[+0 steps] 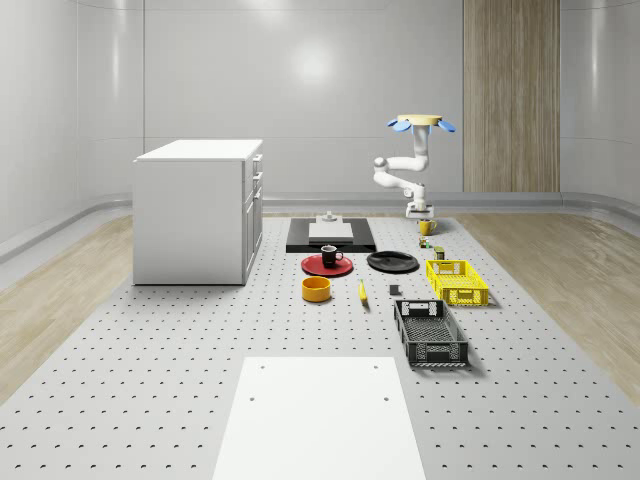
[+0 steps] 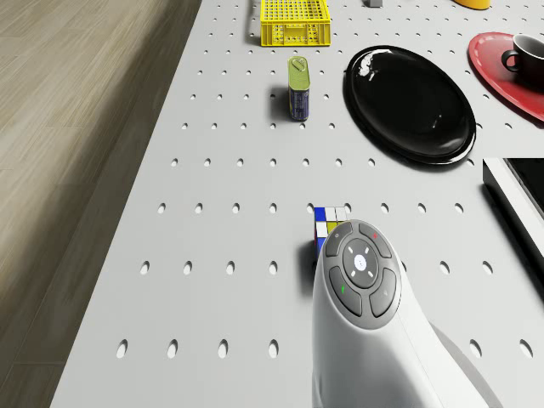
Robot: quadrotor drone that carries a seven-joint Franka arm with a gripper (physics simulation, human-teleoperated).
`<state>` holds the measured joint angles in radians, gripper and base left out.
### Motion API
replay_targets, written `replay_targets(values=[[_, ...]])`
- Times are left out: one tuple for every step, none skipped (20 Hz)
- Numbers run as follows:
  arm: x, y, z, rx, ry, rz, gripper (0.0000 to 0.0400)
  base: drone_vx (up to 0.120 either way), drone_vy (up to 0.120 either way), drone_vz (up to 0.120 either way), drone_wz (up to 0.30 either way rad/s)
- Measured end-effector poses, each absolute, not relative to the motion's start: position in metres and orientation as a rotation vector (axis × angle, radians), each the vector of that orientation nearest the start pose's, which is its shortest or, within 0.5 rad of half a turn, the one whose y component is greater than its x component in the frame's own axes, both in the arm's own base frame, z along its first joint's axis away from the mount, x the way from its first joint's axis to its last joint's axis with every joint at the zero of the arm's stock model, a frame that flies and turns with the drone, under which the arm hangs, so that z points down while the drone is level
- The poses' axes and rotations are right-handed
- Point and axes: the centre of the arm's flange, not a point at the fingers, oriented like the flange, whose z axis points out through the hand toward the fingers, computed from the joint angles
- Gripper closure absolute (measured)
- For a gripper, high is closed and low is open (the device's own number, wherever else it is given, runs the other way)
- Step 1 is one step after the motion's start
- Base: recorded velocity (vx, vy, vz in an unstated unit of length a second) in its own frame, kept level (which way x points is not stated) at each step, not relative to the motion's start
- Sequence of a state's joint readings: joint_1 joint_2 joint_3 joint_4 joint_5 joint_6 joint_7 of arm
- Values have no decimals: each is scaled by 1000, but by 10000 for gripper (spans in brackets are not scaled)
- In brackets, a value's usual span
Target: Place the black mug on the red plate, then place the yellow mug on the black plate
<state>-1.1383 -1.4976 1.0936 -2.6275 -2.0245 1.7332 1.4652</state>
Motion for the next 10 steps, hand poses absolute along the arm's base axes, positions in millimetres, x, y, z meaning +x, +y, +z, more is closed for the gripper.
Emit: replay_targets(values=[[341, 82, 596, 1, -2, 786, 281, 0, 0, 80, 0], [341, 82, 593, 1, -2, 786, 283, 0, 0, 120, 0], [341, 82, 589, 1, -2, 786, 285, 0, 0, 120, 0], [341, 82, 585, 1, -2, 786, 286, 0, 0, 120, 0], [341, 82, 581, 1, -2, 786, 287, 0, 0, 120, 0], [341, 82, 576, 1, -2, 786, 287, 0, 0, 120, 0], [341, 82, 572, 1, -2, 786, 288, 0, 0, 120, 0], [341, 82, 568, 1, -2, 786, 288, 80, -80, 120, 0], [341, 82, 564, 1, -2, 786, 289, 120, -120, 40, 0], [341, 82, 561, 1, -2, 786, 289, 120, -120, 0, 0]])
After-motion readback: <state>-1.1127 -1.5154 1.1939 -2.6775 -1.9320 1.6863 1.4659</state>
